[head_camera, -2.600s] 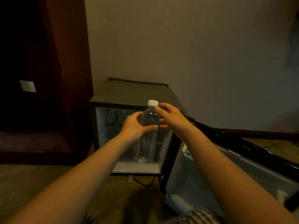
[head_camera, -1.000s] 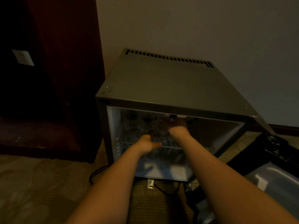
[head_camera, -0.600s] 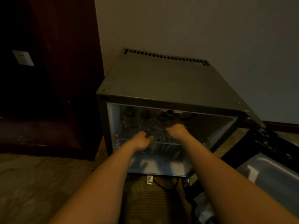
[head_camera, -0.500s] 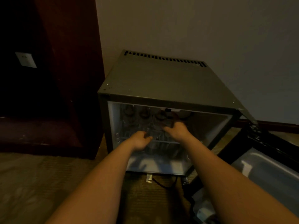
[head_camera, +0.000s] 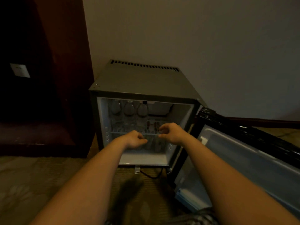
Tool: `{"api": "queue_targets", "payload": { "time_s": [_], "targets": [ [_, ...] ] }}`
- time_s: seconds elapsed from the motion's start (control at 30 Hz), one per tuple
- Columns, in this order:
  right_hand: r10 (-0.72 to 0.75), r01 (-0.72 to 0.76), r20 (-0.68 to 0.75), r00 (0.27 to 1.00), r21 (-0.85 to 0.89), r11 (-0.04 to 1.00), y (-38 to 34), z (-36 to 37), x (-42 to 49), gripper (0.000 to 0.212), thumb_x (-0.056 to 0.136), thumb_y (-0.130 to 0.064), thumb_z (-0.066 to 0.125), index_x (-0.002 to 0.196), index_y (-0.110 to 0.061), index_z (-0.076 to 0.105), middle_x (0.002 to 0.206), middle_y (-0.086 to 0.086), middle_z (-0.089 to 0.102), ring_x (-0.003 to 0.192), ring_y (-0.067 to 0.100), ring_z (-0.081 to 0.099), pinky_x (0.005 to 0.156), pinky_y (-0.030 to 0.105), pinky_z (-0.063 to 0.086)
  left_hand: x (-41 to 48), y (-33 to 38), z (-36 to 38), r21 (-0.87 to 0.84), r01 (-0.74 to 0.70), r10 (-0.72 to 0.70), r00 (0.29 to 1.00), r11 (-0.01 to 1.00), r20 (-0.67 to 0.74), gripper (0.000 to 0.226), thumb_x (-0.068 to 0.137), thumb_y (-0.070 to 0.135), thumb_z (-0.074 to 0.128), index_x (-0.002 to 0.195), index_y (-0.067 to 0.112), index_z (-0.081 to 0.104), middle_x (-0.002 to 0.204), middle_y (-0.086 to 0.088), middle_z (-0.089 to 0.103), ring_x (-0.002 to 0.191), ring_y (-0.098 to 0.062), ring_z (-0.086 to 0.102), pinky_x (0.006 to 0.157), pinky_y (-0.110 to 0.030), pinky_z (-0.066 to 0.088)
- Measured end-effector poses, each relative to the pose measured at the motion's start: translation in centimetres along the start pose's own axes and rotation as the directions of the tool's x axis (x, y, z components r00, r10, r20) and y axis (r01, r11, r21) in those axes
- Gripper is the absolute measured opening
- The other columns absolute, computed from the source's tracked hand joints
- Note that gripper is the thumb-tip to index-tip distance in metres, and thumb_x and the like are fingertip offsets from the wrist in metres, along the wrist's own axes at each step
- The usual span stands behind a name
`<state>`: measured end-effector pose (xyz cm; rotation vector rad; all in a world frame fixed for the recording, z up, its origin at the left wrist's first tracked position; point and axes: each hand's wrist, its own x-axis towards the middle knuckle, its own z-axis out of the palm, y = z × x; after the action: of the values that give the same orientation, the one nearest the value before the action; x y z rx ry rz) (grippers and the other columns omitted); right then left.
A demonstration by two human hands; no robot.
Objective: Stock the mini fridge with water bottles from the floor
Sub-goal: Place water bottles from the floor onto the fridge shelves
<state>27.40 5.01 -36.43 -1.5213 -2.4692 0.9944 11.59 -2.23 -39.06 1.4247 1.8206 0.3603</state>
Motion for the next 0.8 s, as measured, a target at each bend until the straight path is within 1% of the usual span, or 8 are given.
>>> {"api": "queue_targets", "payload": {
  "time_s": [0.1,0.17,0.23,0.3,0.4,0.5,0.63,0.8],
  "targets": [
    [0.003,-0.003,-0.030,1.000,0.018,1.000,0.6,-0.9,-3.4,0.044,0.087,-0.017,0.062,0.129,-0.005,0.052,0.126,0.015,0.059,0.115,0.028,0.057,0.098,0.035,0.047,-1.9,2.0,1.4,0.086,-0.025,0.026,1.000,0.996,-0.008,0.036,0.095,0.030,0.047,0.113,0.002,0.062,0.103,-0.014,0.058,0.092,-0.017,0.050,0.078,-0.025,0.036],
    [0.007,-0.005,-0.036,0.999,0.060,0.998,0.9,-1.4,-5.4,0.044,0.088,-0.015,0.062,0.129,-0.006,0.051,0.124,0.017,0.059,0.111,0.030,0.060,0.081,0.032,0.053,-3.1,3.5,2.0,0.102,-0.064,0.066,0.998,0.993,-0.020,0.036,0.094,0.029,0.048,0.115,0.003,0.061,0.109,-0.016,0.061,0.094,-0.019,0.052,0.080,-0.025,0.037],
    [0.012,-0.005,-0.056,0.998,0.119,0.993,1.3,-2.2,-8.1,0.044,0.089,-0.015,0.059,0.131,-0.007,0.050,0.119,0.016,0.061,0.105,0.029,0.062,0.060,0.021,0.049,-4.7,5.8,2.5,0.105,-0.129,0.134,0.990,0.986,-0.049,0.035,0.094,0.028,0.049,0.117,0.005,0.061,0.116,-0.015,0.062,0.098,-0.019,0.054,0.082,-0.024,0.037],
    [-0.007,0.023,-0.106,0.994,0.150,0.988,1.9,-3.7,-11.0,0.040,0.090,-0.011,0.057,0.129,-0.004,0.051,0.108,0.018,0.063,0.091,0.025,0.063,0.054,0.016,0.046,-6.4,8.4,2.9,0.115,-0.190,0.198,0.979,0.975,-0.054,0.034,0.094,0.028,0.049,0.118,0.007,0.060,0.113,-0.011,0.062,0.096,-0.015,0.053,0.081,-0.024,0.038],
    [-0.017,0.039,-0.148,0.989,0.149,0.988,3.4,-6.1,-16.1,0.033,0.091,-0.009,0.055,0.123,-0.002,0.054,0.101,0.021,0.065,0.084,0.021,0.061,0.064,0.024,0.049,-9.1,12.4,4.2,0.159,-0.244,0.242,0.970,0.957,0.027,0.037,0.094,0.032,0.047,0.121,0.010,0.058,0.108,-0.008,0.059,0.097,-0.016,0.054,0.082,-0.026,0.041],
    [0.007,0.009,-0.149,0.989,0.102,0.995,5.4,-8.2,-20.8,0.033,0.092,-0.012,0.054,0.125,-0.008,0.053,0.109,0.017,0.066,0.089,0.021,0.063,0.079,0.034,0.052,-11.8,16.2,6.3,0.201,-0.301,0.284,0.953,0.932,0.109,0.039,0.094,0.034,0.046,0.126,0.012,0.053,0.122,-0.009,0.057,0.108,-0.020,0.053,0.089,-0.029,0.041],
    [0.049,-0.047,-0.229,0.972,0.018,0.999,8.5,-10.3,-26.7,0.035,0.093,-0.015,0.054,0.127,-0.013,0.053,0.115,0.012,0.064,0.098,0.023,0.063,0.085,0.033,0.051,-15.3,21.0,10.0,0.260,-0.370,0.324,0.924,0.892,0.202,0.044,0.096,0.036,0.043,0.132,0.012,0.047,0.136,-0.008,0.049,0.120,-0.022,0.049,0.099,-0.031,0.040],
    [0.140,-0.147,-0.296,0.945,-0.004,0.989,14.0,-11.0,-34.7,0.035,0.091,-0.015,0.057,0.125,-0.012,0.055,0.115,0.012,0.065,0.103,0.025,0.062,0.093,0.035,0.050,-19.0,25.4,15.9,0.279,-0.456,0.378,0.878,0.845,0.293,0.044,0.095,0.037,0.043,0.131,0.011,0.048,0.138,-0.007,0.049,0.123,-0.023,0.049,0.104,-0.035,0.041]
  ]
}}
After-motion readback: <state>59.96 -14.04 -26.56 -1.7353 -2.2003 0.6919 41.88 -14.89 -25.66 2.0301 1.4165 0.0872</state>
